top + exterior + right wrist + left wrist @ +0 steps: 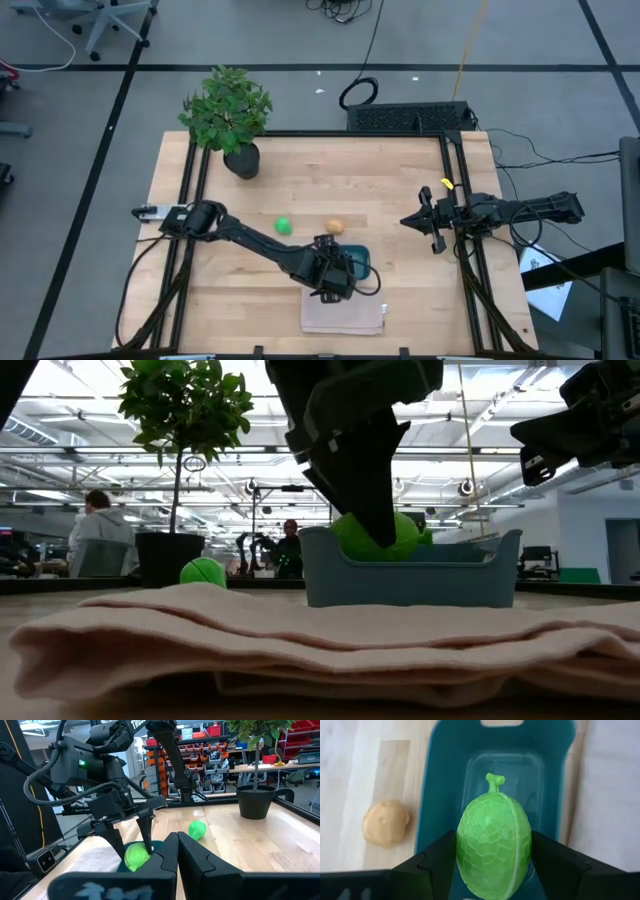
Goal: Pick and placing Produce into tupperware
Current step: Put the green melon into the blue bin
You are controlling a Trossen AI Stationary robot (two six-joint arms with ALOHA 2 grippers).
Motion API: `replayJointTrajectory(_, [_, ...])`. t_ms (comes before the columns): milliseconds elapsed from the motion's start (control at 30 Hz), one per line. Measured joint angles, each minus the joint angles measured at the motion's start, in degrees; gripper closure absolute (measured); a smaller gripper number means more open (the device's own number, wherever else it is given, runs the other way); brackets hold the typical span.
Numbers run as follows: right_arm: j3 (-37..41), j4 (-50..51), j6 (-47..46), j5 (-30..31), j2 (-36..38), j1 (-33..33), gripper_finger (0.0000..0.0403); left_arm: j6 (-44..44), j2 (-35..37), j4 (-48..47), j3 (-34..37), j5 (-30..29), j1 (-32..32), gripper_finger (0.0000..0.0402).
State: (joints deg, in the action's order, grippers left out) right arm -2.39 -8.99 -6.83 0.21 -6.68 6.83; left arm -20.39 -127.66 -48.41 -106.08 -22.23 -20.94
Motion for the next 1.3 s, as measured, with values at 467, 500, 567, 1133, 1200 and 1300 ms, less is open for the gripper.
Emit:
replayJointTrajectory(467, [0.0, 0.0, -1.5, 0.0, 0.0, 0.0, 0.0403, 4.9, 0.0, 1.2, 0.0, 6.1, 3.1, 0.0172])
replayJointTrajectory(500, [0.0, 0.0, -1.5, 0.0, 0.0, 0.0, 0.0403, 4.9, 0.0, 0.8, 0.0, 6.2, 3.1, 0.0172])
replayJointTrajectory(567, [0.0, 0.0, -1.5, 0.0, 0.0, 0.0, 0.0403, 4.8, 0.0, 0.2, 0.0, 6.3, 3.0, 0.0172])
replayJointTrajectory(1133, [0.0, 0.1, -1.5, 0.0, -0.1, 0.0, 0.0403, 1.5, -1.6, -1.6, 0.0, 6.2, 2.8, 0.0172])
replayJointTrajectory(1200, [0.0, 0.1, -1.5, 0.0, -0.2, 0.0, 0.0403, 1.7, -1.6, -1.4, 0.0, 6.2, 2.8, 0.0172])
replayJointTrajectory(1300, [0.0, 0.1, -1.5, 0.0, -0.2, 0.0, 0.0403, 2.1, -1.6, -1.5, 0.0, 7.5, 2.8, 0.0172])
